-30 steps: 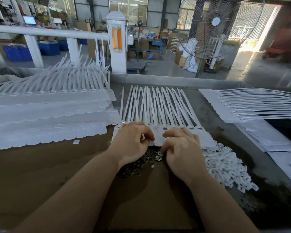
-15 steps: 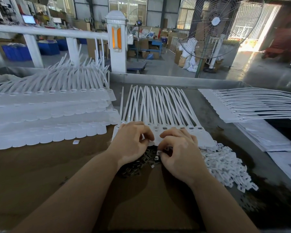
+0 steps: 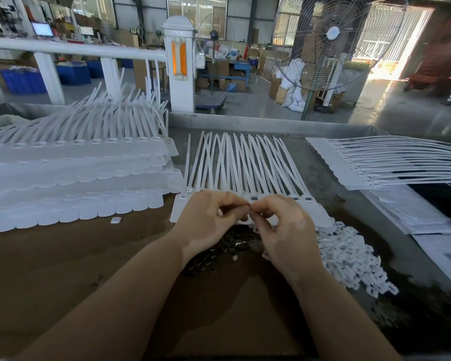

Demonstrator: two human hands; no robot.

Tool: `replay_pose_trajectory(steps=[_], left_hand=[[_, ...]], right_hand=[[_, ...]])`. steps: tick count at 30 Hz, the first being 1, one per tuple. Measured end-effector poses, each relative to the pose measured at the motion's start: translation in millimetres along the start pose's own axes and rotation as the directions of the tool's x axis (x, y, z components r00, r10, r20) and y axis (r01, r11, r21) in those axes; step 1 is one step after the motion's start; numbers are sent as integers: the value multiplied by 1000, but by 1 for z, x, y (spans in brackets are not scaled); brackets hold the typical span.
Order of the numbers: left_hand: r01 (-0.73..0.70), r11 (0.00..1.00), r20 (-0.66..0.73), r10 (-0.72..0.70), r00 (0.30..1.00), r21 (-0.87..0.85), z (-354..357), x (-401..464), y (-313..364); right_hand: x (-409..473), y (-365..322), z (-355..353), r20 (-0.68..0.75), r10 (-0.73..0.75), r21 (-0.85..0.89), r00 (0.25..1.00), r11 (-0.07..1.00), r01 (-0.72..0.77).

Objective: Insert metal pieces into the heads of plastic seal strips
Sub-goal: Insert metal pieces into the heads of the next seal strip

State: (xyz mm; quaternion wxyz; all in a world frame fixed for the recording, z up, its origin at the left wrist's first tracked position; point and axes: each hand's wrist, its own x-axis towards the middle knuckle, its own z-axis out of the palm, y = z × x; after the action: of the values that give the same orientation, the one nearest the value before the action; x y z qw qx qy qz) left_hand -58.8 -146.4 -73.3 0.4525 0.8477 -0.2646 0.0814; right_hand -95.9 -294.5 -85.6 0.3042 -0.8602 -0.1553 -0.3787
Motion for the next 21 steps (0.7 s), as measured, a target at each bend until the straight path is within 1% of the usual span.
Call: replay_pose_trajectory(steps=[3,6,10,12,15,18,21], left_hand=[[39,994,6,-38,999,-106,0,1,1],[84,980,19,-82,996,-181,-1,2,1],[158,961,40,-153,987,-226,-2,2,0],[179,964,24,-178,984,-198,-2,3,0],[212,968,-29,-217,976,-136,-2,6,0],[251,961,-10,-254,967,-119,-5,14,1],[250,968,31,-249,968,-31,-8,25,4]], right_hand=[[1,0,-1,-15,-17,19,1000,1000,17],[1,1,-1,-6,-3,16,1000,1000,3],[0,-1,-1,11,43,-41,999,998,-42],[-2,1,0,3,112,-133,994,985,-110],[-3,6,0,55,280,-223,958,939,-262],[-2,6,1,92,312,-240,946,929,-283],[-2,5,2,105,313,-262,944,924,-277]])
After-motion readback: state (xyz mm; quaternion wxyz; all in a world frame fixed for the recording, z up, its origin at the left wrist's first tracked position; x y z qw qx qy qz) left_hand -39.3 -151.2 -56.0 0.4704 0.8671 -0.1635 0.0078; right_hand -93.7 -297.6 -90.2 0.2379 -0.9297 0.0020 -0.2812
